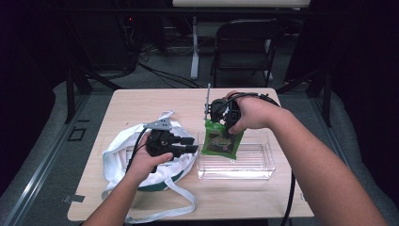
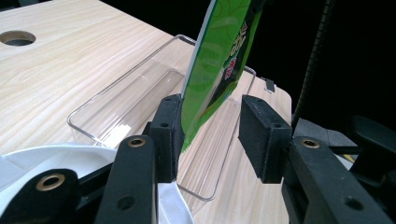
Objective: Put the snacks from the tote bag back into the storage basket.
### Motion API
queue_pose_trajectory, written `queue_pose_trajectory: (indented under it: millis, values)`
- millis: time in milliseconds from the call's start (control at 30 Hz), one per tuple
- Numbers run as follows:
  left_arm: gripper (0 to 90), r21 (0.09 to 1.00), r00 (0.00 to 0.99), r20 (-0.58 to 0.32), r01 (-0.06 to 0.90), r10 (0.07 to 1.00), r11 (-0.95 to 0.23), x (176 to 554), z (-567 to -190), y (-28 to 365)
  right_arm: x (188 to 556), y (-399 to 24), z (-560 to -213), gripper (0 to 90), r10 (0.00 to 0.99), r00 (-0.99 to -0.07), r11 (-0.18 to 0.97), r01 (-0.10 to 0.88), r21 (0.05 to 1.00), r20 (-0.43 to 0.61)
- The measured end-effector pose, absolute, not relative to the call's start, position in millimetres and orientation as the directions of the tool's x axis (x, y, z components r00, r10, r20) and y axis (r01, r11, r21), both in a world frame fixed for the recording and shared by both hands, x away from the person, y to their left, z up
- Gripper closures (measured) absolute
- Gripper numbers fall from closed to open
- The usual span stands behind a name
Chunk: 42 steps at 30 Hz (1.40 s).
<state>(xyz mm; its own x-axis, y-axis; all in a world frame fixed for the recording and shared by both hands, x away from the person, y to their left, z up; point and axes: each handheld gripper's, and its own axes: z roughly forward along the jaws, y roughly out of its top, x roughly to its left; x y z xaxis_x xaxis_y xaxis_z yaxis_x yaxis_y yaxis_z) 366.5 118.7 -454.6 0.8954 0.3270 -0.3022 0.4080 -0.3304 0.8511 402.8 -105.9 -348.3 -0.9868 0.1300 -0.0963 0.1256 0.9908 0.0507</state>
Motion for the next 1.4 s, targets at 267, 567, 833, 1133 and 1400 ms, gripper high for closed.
queue_pose_trajectory:
  millis: [267, 567, 833, 1133, 1400]
  values:
    - [59.4, 0.843, 0.883, -0.306, 0.425, 0.356, -0.329, 369.7, -456.0, 123.6, 409.9, -112.5, -353.9, 74.1, 0.142, -0.982, 0.989, 0.137, 0.046, -0.121]
    - [59.4, 0.843, 0.873, -0.310, 0.435, 0.376, -0.316, 372.9, -455.9, 129.8, 420.8, -114.8, -367.6, 74.1, 0.146, -0.979, 0.989, 0.144, 0.025, -0.145]
    - [59.4, 0.843, 0.867, -0.313, 0.442, 0.388, -0.307, 375.0, -456.3, 134.4, 427.5, -117.2, -377.1, 74.1, 0.154, -0.976, 0.988, 0.151, 0.032, -0.156]
    - [59.4, 0.842, 0.860, -0.318, 0.450, 0.398, -0.299, 377.0, -457.4, 137.2, 432.8, -120.5, -380.7, 74.1, 0.161, -0.971, 0.987, 0.155, 0.045, -0.176]
    - [59.4, 0.839, 0.856, -0.323, 0.456, 0.404, -0.296, 378.8, -458.0, 141.3, 436.3, -117.8, -384.2, 74.1, 0.147, -0.971, 0.989, 0.142, 0.040, -0.190]
